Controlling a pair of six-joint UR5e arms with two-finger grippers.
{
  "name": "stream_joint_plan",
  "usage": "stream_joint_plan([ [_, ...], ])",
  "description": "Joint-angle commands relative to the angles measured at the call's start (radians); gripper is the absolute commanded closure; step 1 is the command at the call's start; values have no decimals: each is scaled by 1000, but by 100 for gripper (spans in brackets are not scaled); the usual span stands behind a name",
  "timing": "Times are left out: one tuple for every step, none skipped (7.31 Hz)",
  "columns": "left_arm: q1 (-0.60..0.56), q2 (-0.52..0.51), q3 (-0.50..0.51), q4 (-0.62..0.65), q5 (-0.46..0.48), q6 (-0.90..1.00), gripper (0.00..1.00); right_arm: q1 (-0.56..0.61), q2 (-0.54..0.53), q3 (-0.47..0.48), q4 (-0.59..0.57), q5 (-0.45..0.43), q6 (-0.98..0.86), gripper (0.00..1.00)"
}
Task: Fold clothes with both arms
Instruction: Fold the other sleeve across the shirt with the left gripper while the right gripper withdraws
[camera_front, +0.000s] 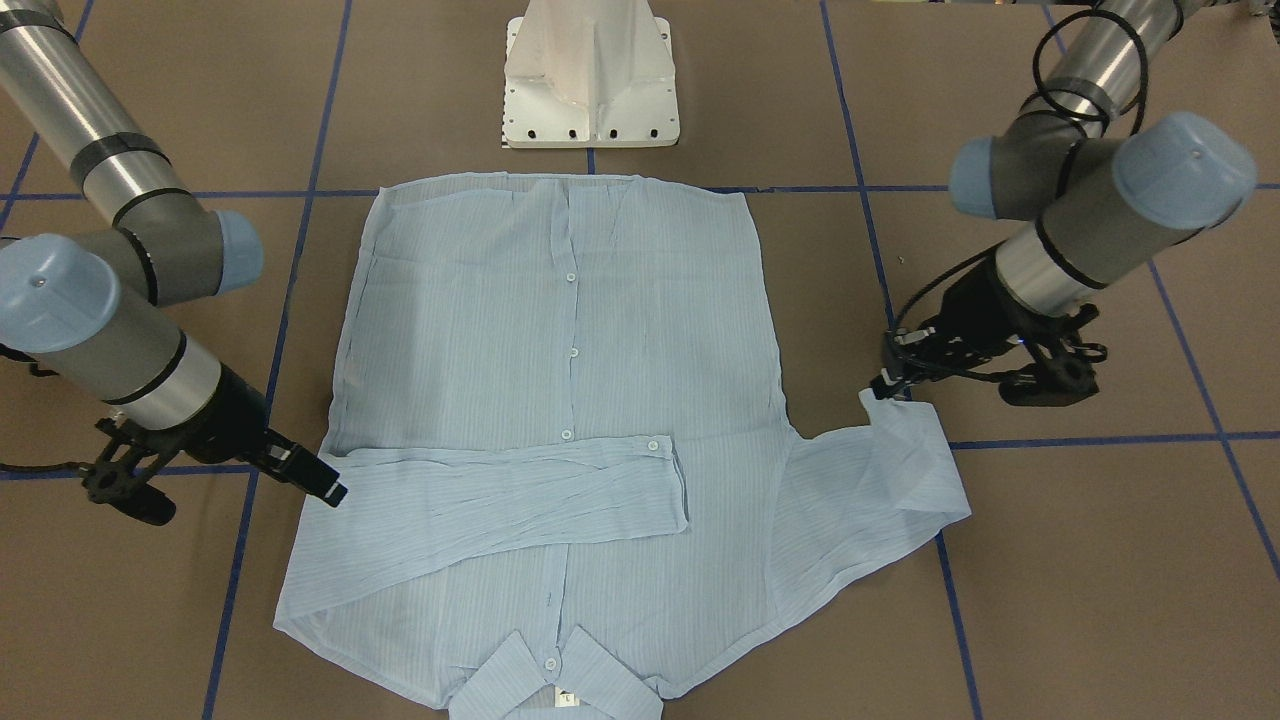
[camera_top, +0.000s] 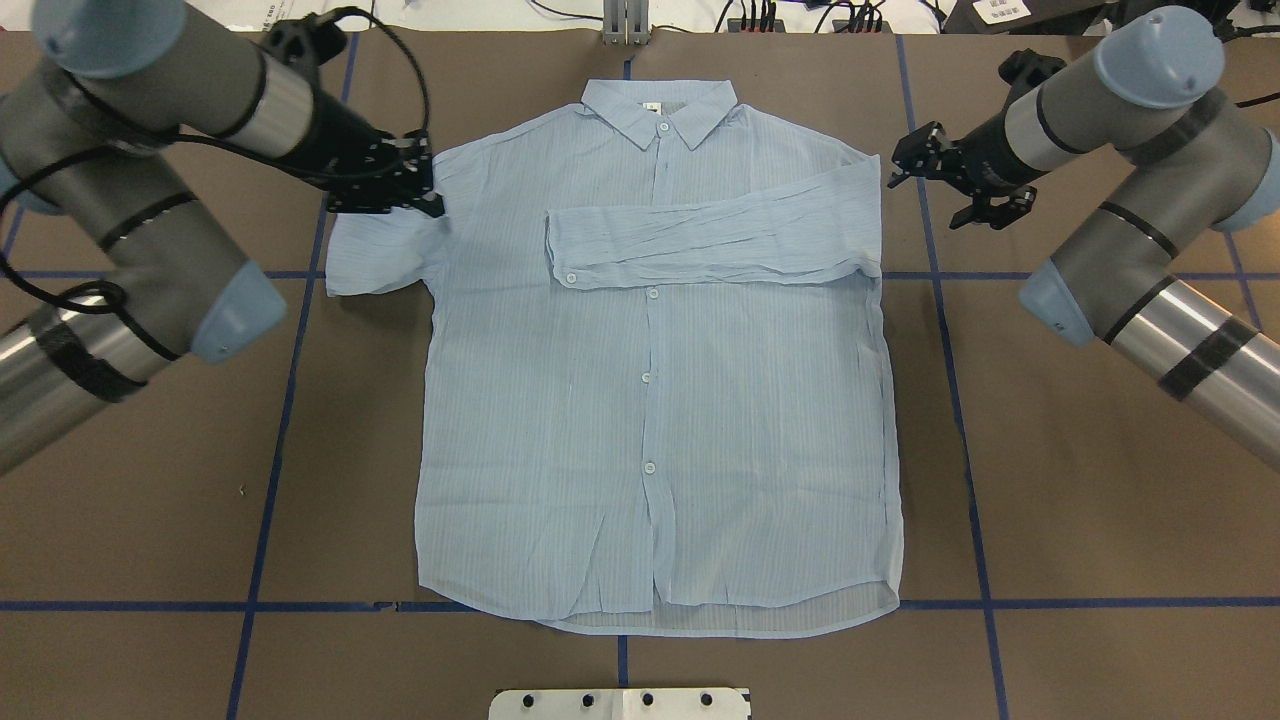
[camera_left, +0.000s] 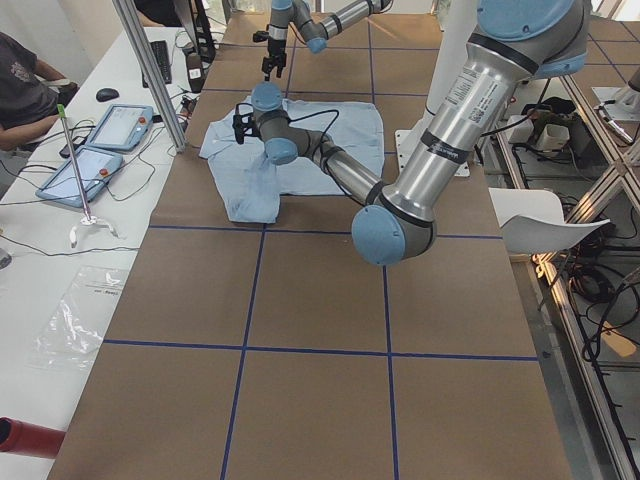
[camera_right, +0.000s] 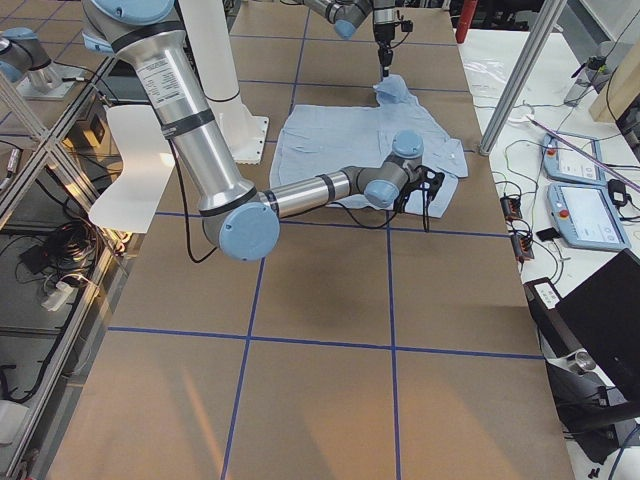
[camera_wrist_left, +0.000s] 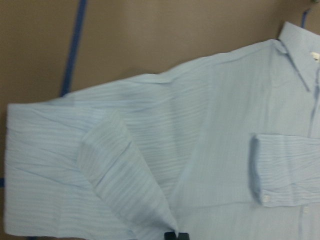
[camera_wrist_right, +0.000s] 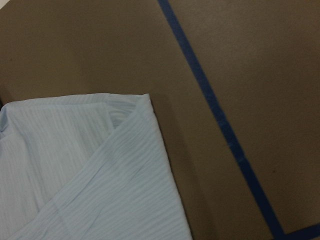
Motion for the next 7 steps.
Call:
stream_joint_plan([
  [112,-189,46,2,137,-235,100,27,-60,-5,2,3,-79,1],
  [118,-281,112,2,142,-293,100,27,-62,-7,2,-2,-80,1],
  [140,-345,172,2,174,-333,100,27,-62,-10,2,-6,-80,1],
  [184,-358,187,0,240,-350,100,27,-62,-10,2,-11,-80,1],
  [210,-374,213,-1,277,-352,100,26,-60,-12,0,-16,-80,1],
  [227,-386,247,-7,303,-363,100,26,-63,-15,0,-19,-80,1],
  [256,-421,291,-9,345,-369,100,26,-63,-15,0,-19,-80,1],
])
